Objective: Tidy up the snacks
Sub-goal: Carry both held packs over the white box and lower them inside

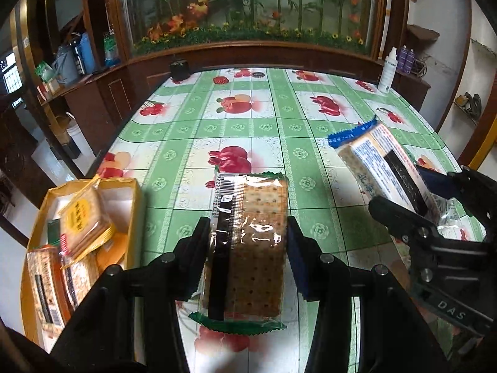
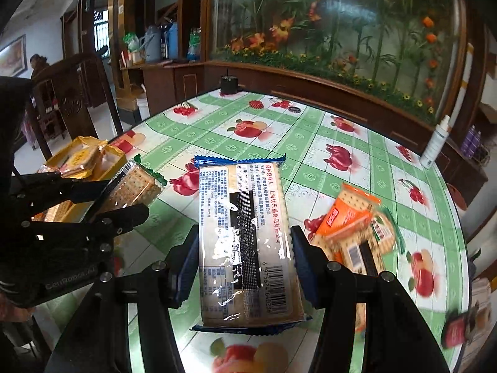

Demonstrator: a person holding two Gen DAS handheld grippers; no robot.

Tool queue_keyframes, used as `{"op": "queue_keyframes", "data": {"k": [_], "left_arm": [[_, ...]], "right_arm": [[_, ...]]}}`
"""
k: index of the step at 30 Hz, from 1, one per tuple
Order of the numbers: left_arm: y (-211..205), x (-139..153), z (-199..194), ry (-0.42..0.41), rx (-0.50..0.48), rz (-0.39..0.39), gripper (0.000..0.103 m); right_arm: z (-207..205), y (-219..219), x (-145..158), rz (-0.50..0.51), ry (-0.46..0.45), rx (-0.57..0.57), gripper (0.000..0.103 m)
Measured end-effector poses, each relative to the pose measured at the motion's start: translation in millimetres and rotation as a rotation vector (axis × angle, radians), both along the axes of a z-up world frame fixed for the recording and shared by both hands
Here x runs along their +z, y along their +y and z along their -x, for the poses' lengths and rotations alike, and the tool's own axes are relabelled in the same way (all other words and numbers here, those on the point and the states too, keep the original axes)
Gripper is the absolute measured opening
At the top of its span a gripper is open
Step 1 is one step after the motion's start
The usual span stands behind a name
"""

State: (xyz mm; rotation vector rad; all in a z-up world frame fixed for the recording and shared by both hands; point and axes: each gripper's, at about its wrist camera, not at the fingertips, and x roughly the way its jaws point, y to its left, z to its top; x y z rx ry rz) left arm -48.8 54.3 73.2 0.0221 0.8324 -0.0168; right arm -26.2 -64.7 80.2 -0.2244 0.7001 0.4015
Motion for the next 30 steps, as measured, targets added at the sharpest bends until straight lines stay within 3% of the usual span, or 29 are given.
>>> {"op": "queue_keyframes", "data": {"k": [13, 30], "left_arm": [[20.7, 7.6, 36.9, -0.052, 0.022, 0.0, 0.05], [77.6, 16.9, 62.2, -0.091, 0.125, -0.01, 0.05]], "right_arm": [[38.0, 12.1, -0.6, -0.035, -0.007, -0.023, 0.056], [50.2, 62.4, 5.7, -0.011, -0.023, 0.081, 0.056]]}}
